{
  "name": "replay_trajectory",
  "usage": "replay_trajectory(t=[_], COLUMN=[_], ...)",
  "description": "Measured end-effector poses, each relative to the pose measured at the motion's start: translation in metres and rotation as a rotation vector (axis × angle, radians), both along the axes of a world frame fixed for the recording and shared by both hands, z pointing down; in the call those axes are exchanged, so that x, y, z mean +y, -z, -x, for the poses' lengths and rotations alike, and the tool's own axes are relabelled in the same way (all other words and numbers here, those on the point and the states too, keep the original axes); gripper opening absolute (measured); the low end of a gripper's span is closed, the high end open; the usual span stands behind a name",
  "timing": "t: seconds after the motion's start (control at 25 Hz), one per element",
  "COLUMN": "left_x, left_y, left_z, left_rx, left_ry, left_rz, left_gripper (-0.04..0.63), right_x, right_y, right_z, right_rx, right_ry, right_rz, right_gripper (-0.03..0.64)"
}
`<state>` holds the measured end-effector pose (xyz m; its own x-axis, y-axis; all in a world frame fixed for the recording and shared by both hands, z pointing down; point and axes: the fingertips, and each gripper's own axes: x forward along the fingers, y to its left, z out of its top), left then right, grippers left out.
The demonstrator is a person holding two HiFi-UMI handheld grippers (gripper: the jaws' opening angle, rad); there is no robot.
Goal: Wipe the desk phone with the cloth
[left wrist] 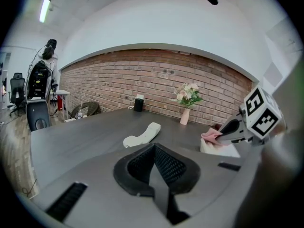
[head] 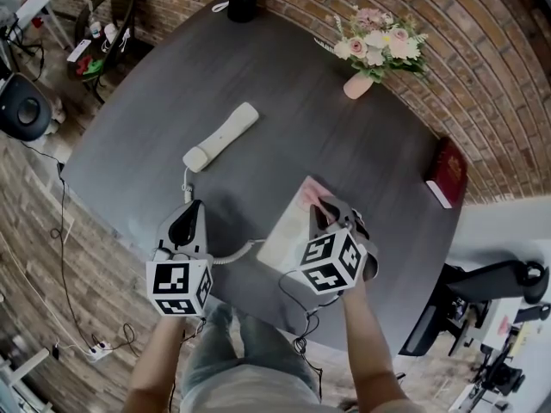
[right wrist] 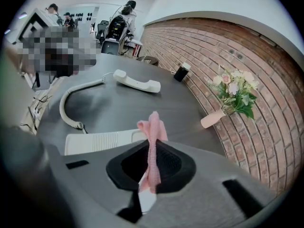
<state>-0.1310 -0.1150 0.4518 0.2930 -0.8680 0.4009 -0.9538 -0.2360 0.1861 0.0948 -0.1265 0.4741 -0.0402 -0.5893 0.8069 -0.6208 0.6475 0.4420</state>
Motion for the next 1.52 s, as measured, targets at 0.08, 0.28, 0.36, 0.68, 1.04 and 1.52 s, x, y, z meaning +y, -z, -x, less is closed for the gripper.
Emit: replay_trajectory(t=[0.08,0.28,0.36,0.68,1.04,1.52], left_x=[0.0,-0.001,0.001,0.005,0.012,0.017], left_y=[-0.001,0.0,0.0,-0.001,-0.001,-0.002], left_z=[0.001,0.001,0.001,0.0,0.003,0.008], left_rx=[0.0,0.0,0.002,0.003,0.0,-0.004], left_ry=[0.004,0.004,0.004,-0.001,-0.006,-0.01], left_rz=[0.001,0.001,0.003,0.004,0.007,0.008], left_gripper=[0.003,0.003,0.003,0.003,0.003,0.003], right_x=[0.001,0.005,0.007,0.016,0.025,0.035], right_y=[-0.001,-0.003,-0.003,-0.007,-0.007,-0.009], right_z=[0.001,0.002,0.003,0.009,0.013,0.019], right_rx=[-0.001,-0.006,-0.008,-0.01,-0.008,-0.005], right_ry=[0.002,0.005,0.007,0.014,0.014,0.014], right_rz=[0.003,0.014,0.017,0.028,0.028,0.017], right_gripper=[0.021,0.021,0.021,0.021,0.021,0.021])
